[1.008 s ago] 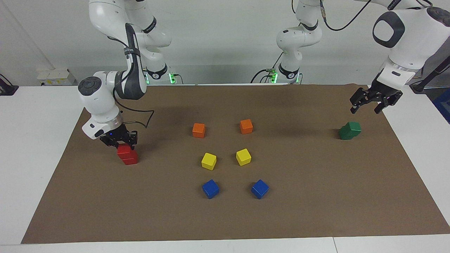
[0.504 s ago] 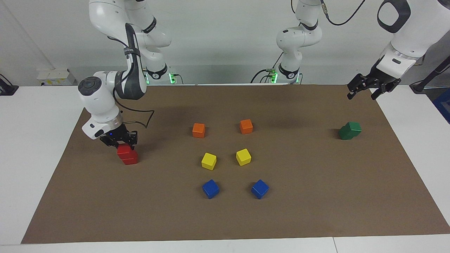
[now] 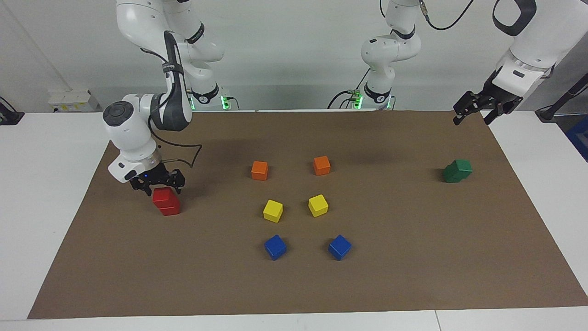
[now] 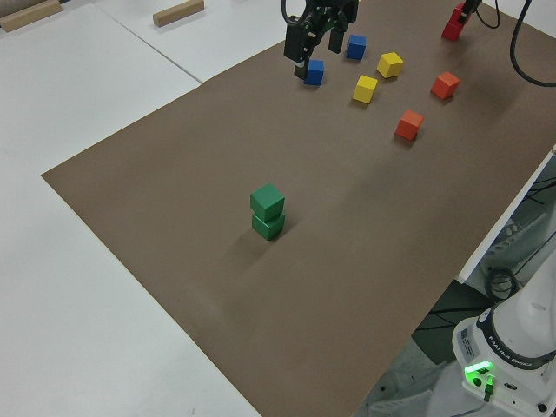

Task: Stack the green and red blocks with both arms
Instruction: 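Set the red cube beside the first red and open the right gripper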

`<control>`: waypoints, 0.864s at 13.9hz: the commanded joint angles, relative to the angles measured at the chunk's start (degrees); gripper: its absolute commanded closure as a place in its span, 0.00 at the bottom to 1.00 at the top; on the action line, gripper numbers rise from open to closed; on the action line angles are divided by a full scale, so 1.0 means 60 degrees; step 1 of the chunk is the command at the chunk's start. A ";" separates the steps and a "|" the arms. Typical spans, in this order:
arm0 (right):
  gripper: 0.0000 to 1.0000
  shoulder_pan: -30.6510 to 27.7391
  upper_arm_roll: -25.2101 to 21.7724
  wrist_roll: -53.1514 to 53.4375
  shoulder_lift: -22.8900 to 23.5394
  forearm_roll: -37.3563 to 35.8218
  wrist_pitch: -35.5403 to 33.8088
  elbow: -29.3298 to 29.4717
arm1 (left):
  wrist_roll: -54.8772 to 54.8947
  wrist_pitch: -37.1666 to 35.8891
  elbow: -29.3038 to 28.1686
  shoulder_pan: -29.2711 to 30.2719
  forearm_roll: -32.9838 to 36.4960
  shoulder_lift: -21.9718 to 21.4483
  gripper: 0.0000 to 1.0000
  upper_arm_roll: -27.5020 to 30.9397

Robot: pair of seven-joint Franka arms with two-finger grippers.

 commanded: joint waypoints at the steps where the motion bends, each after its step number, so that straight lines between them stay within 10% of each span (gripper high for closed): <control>1: 0.00 -0.0061 0.0110 -0.0157 -0.0131 0.0084 -0.0430 0.0130 | -0.0160 -0.0523 0.0135 -0.0259 0.0378 -0.0079 0.00 0.0150; 12: 0.00 0.0335 0.0212 -0.0113 -0.2371 0.0128 -0.4136 0.1288 | -0.0116 -0.0716 0.0472 -0.0157 0.0363 -0.0211 0.00 0.0165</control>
